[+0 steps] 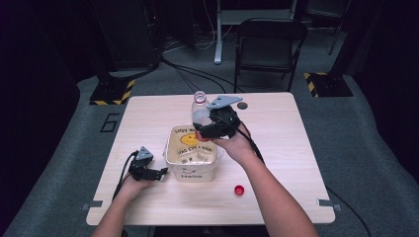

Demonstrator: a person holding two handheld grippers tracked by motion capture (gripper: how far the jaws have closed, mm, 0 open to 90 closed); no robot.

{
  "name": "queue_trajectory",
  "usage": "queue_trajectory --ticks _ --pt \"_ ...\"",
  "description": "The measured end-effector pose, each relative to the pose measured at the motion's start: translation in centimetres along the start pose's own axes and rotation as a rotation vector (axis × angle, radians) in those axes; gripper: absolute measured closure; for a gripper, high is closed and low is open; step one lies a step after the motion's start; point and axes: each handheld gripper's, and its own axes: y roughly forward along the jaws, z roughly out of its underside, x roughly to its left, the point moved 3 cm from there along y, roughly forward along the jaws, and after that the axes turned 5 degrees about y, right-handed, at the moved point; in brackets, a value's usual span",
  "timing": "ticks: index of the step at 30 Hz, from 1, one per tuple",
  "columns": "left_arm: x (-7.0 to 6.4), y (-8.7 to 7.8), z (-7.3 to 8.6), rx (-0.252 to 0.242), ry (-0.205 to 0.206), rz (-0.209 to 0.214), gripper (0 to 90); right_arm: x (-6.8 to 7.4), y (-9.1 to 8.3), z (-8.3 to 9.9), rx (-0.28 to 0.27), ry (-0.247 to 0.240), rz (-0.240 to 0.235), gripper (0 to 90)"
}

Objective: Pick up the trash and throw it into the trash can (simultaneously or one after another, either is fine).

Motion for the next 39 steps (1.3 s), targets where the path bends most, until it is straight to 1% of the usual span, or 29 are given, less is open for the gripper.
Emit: queue_trajectory --ticks 5,9,10,13,14,15,21,22,23,24,26,28,30,34,35,39 --pt "0.0 0.0 0.0 0.0 -0.001 0.0 11.8 0.0 0.9 0.4 0.007 -0.006 0.002 26.6" --pt "0.0 0.0 0.0 0.002 0.004 -0.001 11.8 -0.1 1.6 0.8 0.024 -0.006 0.006 26.6" --pt "0.0 0.0 0.0 0.002 0.003 0.0 11.8 -0.2 1.8 1.0 0.031 0.0 0.01 26.6" --pt "0.0 0.0 0.0 0.001 0.001 0.0 11.8 -0.4 2.1 1.4 0.031 -0.003 0.014 26.6" --pt "0.0 0.0 0.0 0.0 0.003 -0.001 11.8 -0.4 2.2 1.5 0.034 0.01 0.016 26.6" --pt "0.0 0.0 0.0 0.001 0.002 0.0 11.8 -0.4 2.3 1.7 0.039 0.002 0.017 26.6" --pt "0.0 0.0 0.0 0.001 0.004 -0.001 11.8 -0.4 3.2 2.7 0.042 0.011 0.025 26.6" --pt "0.0 0.0 0.0 0.002 0.0 0.001 11.8 -0.4 3.4 2.9 0.046 0.001 0.026 26.5" --pt "0.0 0.0 0.0 0.002 0.001 0.001 11.8 -0.3 3.5 3.0 0.047 0.004 0.029 26.5" --pt "0.0 0.0 0.0 0.003 0.003 0.0 11.8 -0.3 3.7 3.2 0.049 -0.005 0.029 26.5" --pt "0.0 0.0 0.0 0.002 0.001 0.001 11.8 -0.3 3.9 3.6 0.051 0.001 0.035 26.4" --pt "0.0 0.0 0.0 0.001 0.003 -0.001 11.8 -0.3 4.1 3.9 0.05 -0.005 0.041 26.4" --pt "0.0 0.0 0.0 0.003 0.001 0.001 11.8 -0.2 4.3 4.2 0.051 -0.001 0.045 26.4" --pt "0.0 0.0 0.0 0.002 0.0 0.001 11.8 -0.1 4.6 4.6 0.068 0.001 0.046 26.3" --pt "0.0 0.0 0.0 0.002 0.002 0.001 11.8 -0.1 4.7 4.7 0.072 -0.012 0.046 26.3" --pt "0.0 0.0 0.0 0.003 0.0 0.001 11.8 0.0 4.9 4.9 0.08 -0.012 0.053 26.2"
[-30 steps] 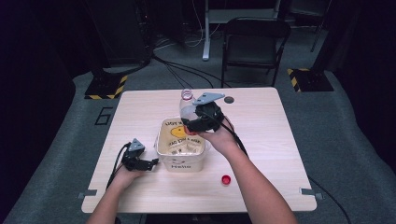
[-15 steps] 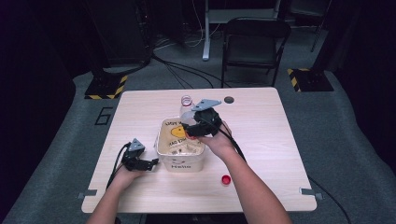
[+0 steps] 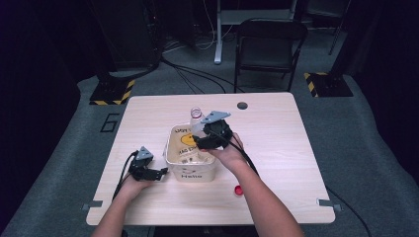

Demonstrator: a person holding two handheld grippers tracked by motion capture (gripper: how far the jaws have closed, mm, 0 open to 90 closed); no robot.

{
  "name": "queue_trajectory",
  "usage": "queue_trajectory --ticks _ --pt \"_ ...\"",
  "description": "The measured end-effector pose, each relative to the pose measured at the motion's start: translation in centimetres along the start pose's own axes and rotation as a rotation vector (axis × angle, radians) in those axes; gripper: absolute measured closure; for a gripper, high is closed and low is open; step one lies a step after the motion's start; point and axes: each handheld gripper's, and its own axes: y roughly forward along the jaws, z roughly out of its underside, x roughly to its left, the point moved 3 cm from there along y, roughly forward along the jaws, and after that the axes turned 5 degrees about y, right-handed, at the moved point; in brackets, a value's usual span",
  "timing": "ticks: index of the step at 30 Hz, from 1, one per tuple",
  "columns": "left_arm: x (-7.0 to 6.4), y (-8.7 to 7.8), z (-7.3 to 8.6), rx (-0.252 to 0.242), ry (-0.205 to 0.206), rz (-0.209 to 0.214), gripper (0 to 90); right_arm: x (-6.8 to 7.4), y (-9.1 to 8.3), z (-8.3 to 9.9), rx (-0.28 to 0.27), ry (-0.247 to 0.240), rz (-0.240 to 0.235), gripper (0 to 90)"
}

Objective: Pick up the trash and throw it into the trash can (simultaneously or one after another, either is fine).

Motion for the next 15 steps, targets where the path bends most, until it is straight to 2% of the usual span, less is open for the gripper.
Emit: queue_trajectory --ticks 9,15 --pt "0.01 0.02 -0.02 -0.002 0.001 -0.002 11.8 0.29 0.32 0.28 0.013 -0.028 0.018 25.2" --pt "0.01 0.01 -0.01 -0.001 0.0 -0.002 11.9 0.12 0.18 0.32 0.005 -0.014 0.023 23.8"
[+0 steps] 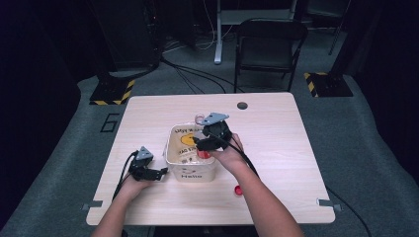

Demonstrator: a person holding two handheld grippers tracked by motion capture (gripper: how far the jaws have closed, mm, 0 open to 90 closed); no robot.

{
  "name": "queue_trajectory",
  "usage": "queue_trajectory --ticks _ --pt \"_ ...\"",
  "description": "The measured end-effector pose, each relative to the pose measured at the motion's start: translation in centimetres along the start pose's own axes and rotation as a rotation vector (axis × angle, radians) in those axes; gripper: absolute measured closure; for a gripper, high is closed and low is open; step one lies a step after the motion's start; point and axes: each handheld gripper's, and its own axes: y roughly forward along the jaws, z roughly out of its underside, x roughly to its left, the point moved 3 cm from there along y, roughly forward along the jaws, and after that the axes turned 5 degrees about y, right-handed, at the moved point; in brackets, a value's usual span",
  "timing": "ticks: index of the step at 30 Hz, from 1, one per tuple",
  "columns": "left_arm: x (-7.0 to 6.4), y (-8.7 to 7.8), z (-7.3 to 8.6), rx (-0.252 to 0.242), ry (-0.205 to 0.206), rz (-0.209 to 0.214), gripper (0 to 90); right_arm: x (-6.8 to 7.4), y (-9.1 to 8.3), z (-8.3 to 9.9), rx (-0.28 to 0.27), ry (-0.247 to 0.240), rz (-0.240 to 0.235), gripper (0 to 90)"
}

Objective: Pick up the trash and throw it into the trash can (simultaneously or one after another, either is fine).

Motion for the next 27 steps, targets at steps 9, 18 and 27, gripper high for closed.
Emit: queue_trajectory --ticks 9,18,27 --pt "0.0 0.0 0.0 -0.002 0.003 -0.002 11.8 -0.3 -0.5 0.1 -0.009 0.018 -0.01 23.8" --pt "0.0 0.0 0.0 0.0 0.0 0.0 11.8 -0.9 -2.2 0.0 -0.037 0.026 -0.016 23.9" --pt "0.0 0.0 0.0 0.0 -0.001 0.0 11.8 -1.4 -4.2 0.8 -0.053 0.058 -0.019 26.2"
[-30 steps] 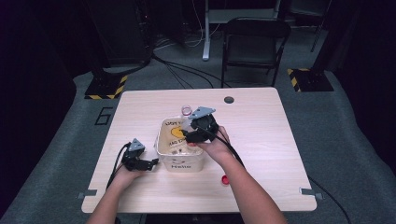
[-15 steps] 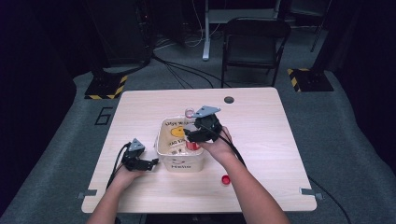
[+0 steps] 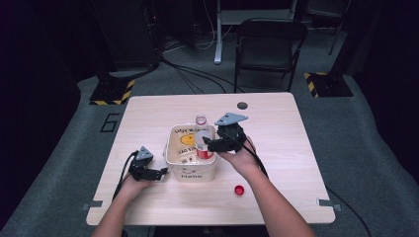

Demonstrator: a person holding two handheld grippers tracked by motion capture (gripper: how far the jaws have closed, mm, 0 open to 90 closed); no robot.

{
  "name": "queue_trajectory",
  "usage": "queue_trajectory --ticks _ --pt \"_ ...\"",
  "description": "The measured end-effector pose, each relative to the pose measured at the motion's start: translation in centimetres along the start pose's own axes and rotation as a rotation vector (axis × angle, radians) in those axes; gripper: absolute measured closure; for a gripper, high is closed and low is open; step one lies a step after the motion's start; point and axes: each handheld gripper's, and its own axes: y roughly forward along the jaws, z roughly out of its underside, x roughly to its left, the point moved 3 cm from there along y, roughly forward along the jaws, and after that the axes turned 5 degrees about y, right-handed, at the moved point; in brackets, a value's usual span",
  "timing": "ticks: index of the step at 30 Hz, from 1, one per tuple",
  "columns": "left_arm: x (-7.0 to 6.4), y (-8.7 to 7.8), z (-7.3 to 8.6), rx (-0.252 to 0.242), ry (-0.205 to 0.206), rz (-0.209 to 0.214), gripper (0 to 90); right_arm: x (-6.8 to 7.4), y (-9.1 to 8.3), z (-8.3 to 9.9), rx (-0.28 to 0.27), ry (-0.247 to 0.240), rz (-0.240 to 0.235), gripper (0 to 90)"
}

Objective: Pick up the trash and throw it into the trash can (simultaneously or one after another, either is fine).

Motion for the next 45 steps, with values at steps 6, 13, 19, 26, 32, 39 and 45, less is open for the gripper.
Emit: queue_trajectory --ticks 6,13,19,26,32,39,45 --pt "0.0 0.0 0.0 0.0 0.001 -0.001 11.8 -0.1 -1.1 0.7 0.0 0.019 -0.004 29.5" --pt "0.0 0.0 0.0 -0.001 0.003 -0.002 11.8 -0.1 -2.4 2.3 0.007 0.027 -0.001 32.5" --pt "0.0 0.0 0.0 -0.001 0.001 -0.001 11.8 -0.1 -3.4 3.6 0.013 0.023 0.005 33.8" --pt "0.0 0.0 0.0 0.002 -0.003 0.001 11.8 -0.1 -4.1 5.0 0.018 0.031 0.016 34.8" --pt "0.0 0.0 0.0 -0.002 0.002 -0.003 11.8 0.0 -4.6 6.2 0.021 0.039 0.024 35.7" --pt "0.0 0.0 0.0 0.001 -0.002 0.0 11.8 -0.3 -5.2 8.2 0.033 0.069 0.025 38.0" --pt "0.0 0.0 0.0 -0.002 0.001 -0.003 11.8 -0.5 -5.8 10.1 0.043 0.086 0.041 38.6"
